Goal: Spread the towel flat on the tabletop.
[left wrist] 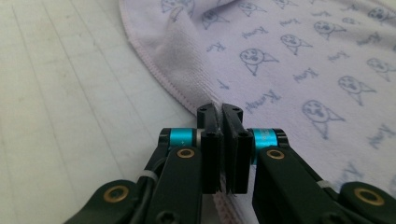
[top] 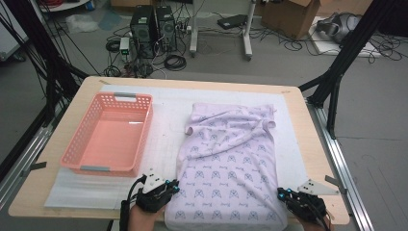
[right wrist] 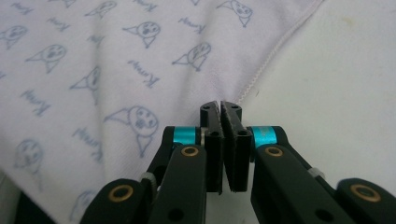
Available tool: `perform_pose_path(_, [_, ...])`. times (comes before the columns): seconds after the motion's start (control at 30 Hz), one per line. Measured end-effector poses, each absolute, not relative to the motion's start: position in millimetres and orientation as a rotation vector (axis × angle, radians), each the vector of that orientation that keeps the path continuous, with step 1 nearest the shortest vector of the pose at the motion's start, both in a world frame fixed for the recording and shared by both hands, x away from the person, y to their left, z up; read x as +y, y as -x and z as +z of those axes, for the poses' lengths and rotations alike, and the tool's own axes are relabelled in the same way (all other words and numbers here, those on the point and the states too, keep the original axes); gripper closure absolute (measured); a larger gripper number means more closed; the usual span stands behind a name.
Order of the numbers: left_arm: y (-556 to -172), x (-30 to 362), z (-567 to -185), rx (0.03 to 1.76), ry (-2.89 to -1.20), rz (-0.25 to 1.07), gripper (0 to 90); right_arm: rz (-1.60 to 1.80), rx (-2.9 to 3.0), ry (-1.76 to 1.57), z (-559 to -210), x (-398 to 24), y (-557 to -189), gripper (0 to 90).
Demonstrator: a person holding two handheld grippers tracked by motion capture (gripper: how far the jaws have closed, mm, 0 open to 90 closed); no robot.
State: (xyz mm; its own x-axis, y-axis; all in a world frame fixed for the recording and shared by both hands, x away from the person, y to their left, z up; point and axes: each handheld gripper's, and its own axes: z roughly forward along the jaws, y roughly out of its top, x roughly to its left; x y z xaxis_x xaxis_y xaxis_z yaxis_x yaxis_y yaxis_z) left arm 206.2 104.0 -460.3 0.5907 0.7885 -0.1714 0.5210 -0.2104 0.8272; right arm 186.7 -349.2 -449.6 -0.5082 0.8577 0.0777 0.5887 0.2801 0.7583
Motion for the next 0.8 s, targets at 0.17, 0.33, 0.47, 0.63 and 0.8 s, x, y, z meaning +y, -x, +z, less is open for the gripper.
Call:
perform_pose_path(0.17, [-182.7,119.8,-457.3,1.025,-1.886,0.304,86.6,1.105,2.254,-1.282,-448.1,-361.3,-164.1,88.4])
perform_pose_path(0.33, [-155.9,132.0,-455.3,0.98,-1.899,0.256,86.3,1.182,2.283,-1.263,-444.3,-374.7,-134.6,88.4])
perform_pose_path(0.47, [-148.9,128.1,-458.0,0.952,-1.902,0.269,70.2,1.201,2.335,-1.246,-445.4,-378.7,-118.9,86.5])
perform_pose_path(0.63, [-168.2,126.5,-452.4,0.984,-1.811,0.307,48.9,1.261,2.235,-1.304,-441.6,-380.5,-135.5,70.7])
perform_pose_path(0.8, [-190.7,127.9,-446.5,1.025,-1.744,0.334,46.9,1.138,2.193,-1.326,-444.6,-363.0,-162.9,62.1])
